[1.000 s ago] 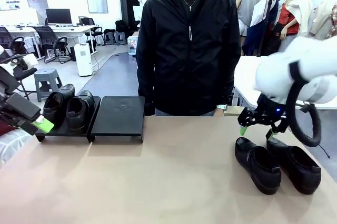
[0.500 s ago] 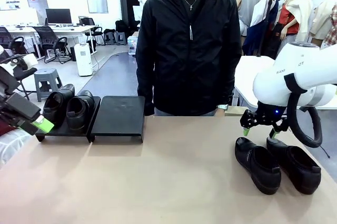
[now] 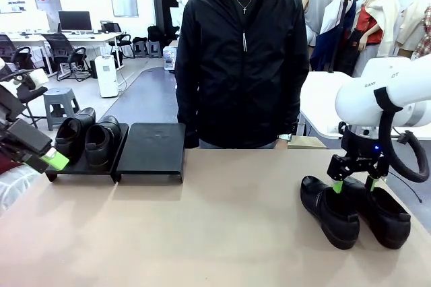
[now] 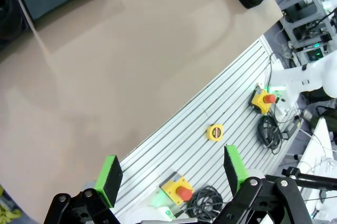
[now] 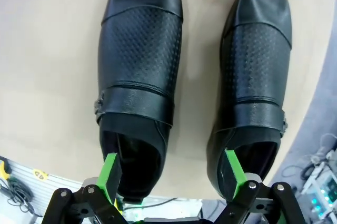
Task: Organize the shoes by placing them on the stand.
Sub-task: Pick up one Shoe and place it in the middle of the table.
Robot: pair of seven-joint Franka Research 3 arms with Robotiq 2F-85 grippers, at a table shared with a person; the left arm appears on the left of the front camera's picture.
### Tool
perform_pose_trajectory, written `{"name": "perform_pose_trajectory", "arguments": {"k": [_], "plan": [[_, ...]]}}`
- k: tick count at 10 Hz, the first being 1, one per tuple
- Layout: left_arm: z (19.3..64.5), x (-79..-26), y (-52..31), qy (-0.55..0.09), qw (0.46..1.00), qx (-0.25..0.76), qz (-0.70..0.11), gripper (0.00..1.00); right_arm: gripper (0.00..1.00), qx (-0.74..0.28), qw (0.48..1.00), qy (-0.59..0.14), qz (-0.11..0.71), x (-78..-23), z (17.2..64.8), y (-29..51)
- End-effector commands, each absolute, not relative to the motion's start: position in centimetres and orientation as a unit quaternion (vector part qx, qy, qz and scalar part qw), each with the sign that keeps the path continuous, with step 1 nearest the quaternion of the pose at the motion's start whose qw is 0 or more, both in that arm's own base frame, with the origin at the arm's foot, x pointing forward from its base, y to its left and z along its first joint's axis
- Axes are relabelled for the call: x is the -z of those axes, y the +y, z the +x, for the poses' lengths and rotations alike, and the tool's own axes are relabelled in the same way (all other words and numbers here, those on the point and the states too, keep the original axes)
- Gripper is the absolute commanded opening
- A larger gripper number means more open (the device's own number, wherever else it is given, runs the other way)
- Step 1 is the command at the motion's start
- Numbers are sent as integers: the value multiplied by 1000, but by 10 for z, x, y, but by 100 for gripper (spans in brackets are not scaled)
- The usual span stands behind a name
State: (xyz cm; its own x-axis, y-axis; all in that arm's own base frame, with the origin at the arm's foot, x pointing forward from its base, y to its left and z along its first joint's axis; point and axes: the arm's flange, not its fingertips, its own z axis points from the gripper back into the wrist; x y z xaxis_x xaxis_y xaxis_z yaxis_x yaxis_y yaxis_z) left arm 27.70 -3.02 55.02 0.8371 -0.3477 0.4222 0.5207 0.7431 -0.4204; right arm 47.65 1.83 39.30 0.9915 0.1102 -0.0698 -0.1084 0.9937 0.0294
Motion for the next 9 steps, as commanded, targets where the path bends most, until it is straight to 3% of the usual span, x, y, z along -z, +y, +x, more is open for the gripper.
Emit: {"name": "perform_pose_trajectory", "arguments": {"k": [1, 9], "plan": [[277, -551, -28, -163, 913, 246, -280, 100, 100, -46, 998, 31, -5, -384, 470, 20], [277, -551, -28, -163, 913, 246, -280, 100, 100, -33, 996, 80, 29, -333, 470, 25]]}}
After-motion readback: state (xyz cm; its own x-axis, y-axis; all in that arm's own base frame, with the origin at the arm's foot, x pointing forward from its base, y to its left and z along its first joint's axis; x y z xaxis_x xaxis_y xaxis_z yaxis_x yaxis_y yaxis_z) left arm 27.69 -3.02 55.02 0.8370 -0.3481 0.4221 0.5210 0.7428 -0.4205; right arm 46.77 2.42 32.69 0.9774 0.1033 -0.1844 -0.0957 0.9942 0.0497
